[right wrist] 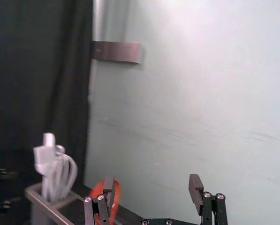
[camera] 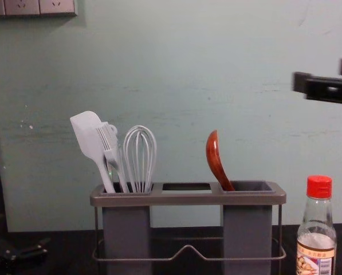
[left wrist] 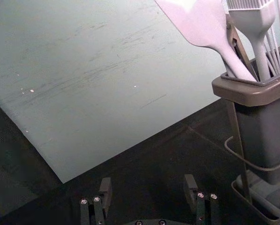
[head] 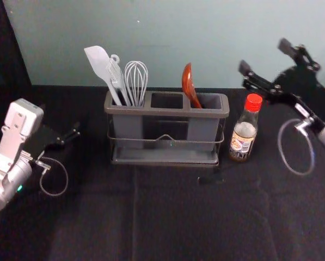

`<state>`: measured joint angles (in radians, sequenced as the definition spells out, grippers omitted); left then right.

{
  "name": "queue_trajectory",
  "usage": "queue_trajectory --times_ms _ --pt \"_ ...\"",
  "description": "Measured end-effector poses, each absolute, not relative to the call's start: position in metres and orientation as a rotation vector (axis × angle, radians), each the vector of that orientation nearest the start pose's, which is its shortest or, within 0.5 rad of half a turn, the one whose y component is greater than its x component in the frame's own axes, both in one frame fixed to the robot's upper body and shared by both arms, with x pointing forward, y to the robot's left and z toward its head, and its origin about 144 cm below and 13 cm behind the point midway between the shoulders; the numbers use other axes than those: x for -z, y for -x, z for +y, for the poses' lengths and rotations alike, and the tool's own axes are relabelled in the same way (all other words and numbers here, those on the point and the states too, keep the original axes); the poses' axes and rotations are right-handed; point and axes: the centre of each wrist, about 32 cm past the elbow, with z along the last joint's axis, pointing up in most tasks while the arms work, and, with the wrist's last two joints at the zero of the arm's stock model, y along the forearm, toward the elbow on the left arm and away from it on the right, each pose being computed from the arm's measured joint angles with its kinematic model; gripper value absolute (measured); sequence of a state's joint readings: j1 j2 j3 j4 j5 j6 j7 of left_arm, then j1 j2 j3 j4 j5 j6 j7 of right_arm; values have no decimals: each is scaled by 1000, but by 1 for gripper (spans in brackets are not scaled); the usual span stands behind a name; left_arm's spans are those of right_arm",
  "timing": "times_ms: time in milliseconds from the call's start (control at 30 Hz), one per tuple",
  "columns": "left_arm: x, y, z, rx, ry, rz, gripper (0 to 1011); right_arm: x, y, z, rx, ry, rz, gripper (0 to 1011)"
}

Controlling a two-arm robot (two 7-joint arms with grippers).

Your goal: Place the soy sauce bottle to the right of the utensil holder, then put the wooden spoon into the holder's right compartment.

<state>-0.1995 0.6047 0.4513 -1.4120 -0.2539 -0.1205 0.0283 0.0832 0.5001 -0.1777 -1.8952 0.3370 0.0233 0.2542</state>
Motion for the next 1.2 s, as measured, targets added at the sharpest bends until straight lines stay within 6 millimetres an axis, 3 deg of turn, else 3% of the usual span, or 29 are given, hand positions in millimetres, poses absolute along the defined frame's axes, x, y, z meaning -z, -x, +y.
queue_trajectory --times_ms 67,233,533,867,1200 --pt "-1140 -489 310 -1248 -304 -285 1005 -1262 -442 -281 1093 -53 -334 1004" --pt "-1140 -489 310 -1248 -305 -285 1005 -1251 -428 -295 1201 -54 -333 1004" --pt "-1140 -489 310 -1248 -304 -285 1005 -1213 -421 -329 1380 -76 -303 1004" --pt "-1140 -489 310 -1248 -304 -285 1005 -1165 -430 -336 1445 -14 -211 1004" --pt "-1140 -489 310 -1248 -304 -285 1005 -1139 -441 -328 1432 54 -174 1004"
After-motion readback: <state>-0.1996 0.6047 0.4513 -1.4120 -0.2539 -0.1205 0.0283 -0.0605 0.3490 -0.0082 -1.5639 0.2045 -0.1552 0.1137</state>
